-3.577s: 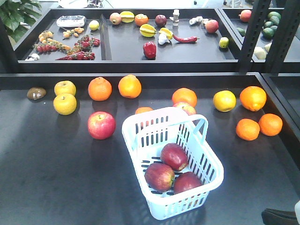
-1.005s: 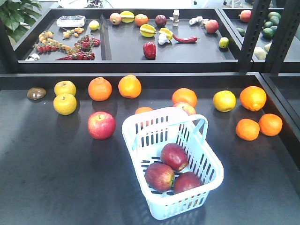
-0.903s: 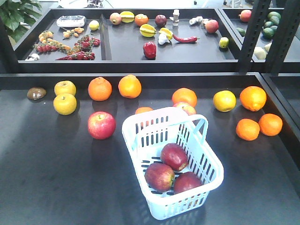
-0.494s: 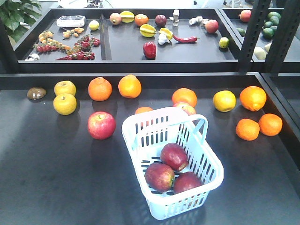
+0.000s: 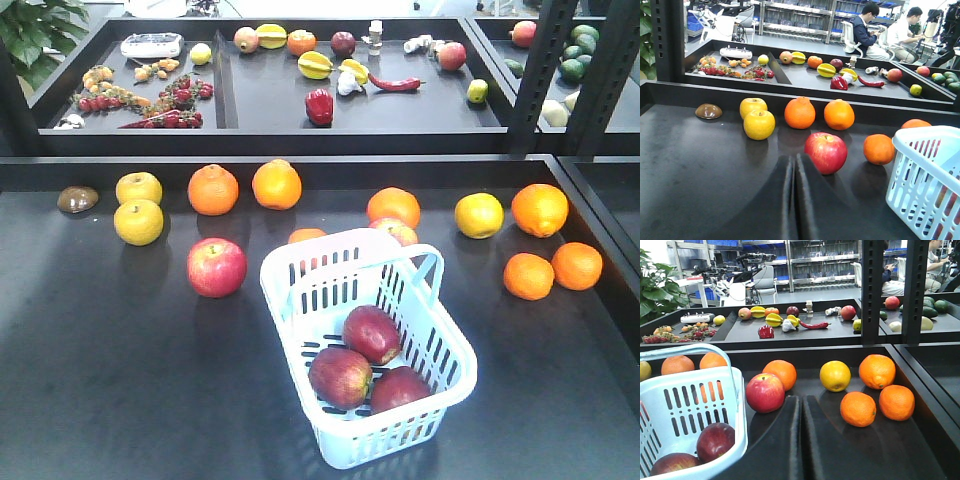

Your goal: Pick three apples into basket with both arms

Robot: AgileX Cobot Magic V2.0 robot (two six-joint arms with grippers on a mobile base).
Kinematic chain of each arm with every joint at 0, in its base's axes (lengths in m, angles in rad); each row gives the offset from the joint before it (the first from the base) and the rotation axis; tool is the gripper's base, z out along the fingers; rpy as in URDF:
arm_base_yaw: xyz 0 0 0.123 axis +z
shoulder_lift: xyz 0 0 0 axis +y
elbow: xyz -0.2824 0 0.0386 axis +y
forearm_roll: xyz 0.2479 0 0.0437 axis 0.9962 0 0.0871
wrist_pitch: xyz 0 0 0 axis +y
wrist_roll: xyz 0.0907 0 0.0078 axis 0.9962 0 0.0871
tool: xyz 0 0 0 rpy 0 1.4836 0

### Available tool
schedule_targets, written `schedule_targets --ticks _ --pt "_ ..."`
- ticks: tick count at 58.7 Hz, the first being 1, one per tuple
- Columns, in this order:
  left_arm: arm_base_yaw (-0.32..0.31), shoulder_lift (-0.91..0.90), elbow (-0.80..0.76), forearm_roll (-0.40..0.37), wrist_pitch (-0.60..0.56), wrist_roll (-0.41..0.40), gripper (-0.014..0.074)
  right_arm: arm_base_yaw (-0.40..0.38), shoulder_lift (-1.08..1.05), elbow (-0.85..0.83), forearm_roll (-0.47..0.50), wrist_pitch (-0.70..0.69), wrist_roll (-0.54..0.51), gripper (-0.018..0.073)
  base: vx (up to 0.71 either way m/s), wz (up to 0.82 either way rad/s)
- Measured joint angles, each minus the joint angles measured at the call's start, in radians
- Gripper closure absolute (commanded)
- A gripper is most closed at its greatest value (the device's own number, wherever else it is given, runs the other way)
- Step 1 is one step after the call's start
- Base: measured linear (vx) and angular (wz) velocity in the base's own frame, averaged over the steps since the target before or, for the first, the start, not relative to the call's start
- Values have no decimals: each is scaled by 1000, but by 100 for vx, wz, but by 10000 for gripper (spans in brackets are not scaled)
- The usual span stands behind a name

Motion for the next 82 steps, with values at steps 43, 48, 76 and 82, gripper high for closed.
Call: schedule_targets --ticks 43,48,76,82 --pt "0 0 0 0 0 0 602 0 0 0 0 5 -3 568 0 0" --pt "0 0 0 0 0 0 602 0 0 0 0 5 -4 568 0 0" --pt "0 0 0 0 0 0 602 0 0 0 0 5 -4 568 0 0" --pt "0 0 0 0 0 0 602 0 0 0 0 5 -4 568 0 0"
